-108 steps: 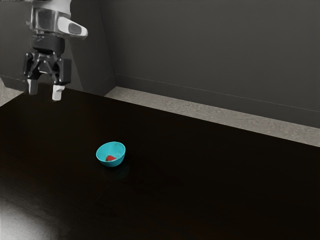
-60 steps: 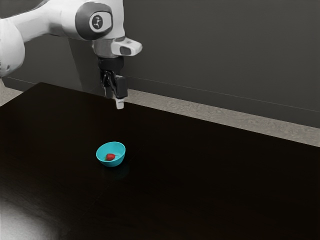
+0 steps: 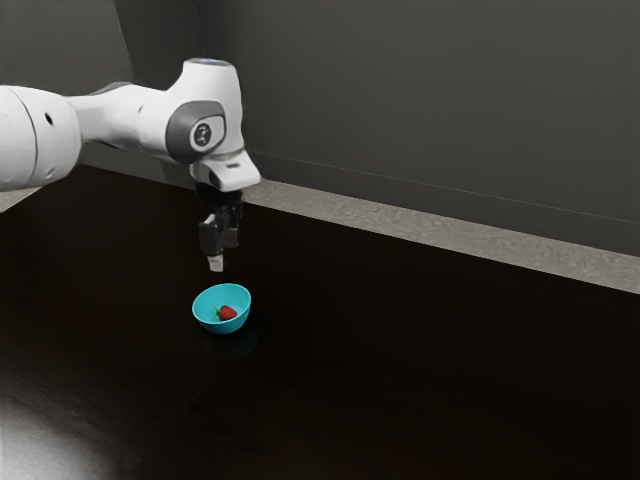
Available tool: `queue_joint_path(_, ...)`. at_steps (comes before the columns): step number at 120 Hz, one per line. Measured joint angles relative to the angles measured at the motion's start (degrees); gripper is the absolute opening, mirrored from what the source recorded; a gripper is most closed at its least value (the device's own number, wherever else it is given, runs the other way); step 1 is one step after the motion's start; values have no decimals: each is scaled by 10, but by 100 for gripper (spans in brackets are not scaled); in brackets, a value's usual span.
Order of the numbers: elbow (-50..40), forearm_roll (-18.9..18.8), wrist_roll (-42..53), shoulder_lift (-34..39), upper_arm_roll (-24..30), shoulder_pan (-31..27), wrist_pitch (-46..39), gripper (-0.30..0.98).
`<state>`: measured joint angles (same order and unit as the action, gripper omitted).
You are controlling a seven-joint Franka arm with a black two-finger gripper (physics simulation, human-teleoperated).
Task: Take strawberry from the bowl
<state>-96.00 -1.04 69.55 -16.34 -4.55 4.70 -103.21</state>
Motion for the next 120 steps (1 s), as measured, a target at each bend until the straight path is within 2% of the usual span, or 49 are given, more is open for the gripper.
queue_joint_path(13, -59, 1, 52, 16, -7, -1, -61, 56)
queue_joint_path(34, -68, 12, 111, 4, -12, 0, -133, 40)
queue_joint_path(50, -86, 17, 144, -7, -33, -1, -169, 33)
queue_joint_path(120, -110, 53, 212, -58, -50, -1, -224, 29)
